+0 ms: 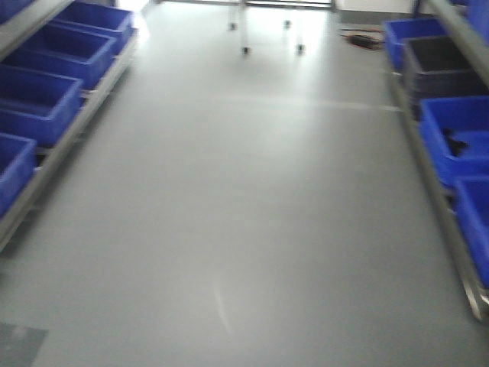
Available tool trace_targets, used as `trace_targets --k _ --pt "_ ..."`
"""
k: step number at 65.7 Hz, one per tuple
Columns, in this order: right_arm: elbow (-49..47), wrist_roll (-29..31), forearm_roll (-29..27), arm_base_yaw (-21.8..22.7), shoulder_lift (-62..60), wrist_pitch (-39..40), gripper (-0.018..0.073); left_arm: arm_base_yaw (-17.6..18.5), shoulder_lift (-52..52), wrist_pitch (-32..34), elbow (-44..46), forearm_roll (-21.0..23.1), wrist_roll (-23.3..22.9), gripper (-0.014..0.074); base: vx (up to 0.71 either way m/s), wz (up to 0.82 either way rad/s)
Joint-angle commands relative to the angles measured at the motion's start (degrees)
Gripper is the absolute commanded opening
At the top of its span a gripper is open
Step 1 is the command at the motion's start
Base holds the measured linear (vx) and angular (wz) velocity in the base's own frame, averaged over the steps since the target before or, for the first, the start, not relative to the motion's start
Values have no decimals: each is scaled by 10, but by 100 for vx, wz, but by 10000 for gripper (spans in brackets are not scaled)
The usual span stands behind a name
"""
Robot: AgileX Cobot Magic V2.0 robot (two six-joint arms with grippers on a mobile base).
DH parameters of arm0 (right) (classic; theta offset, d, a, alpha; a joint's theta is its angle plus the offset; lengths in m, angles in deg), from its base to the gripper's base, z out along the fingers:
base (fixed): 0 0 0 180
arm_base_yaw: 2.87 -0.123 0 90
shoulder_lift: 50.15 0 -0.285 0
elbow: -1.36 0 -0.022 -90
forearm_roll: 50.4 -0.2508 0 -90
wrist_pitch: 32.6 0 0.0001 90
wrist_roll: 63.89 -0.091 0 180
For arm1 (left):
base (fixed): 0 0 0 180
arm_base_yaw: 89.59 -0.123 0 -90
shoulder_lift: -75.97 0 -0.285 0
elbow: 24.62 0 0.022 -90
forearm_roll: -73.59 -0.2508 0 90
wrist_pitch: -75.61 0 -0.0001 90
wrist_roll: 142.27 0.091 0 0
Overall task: Pour parts from conveyor to right shelf
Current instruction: 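Drive along the aisle and turn toward the shelf of blue bins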
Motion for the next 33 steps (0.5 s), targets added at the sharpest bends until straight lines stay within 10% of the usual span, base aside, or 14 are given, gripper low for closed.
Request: trace_targets --k 1,33 --pt "-17 4 -3 2 6 46 -5 3 6 46 11 5 -5 -6 43 92" --pt "-17 4 -3 2 6 46 -5 3 6 45 11 5 -5 -6 37 100"
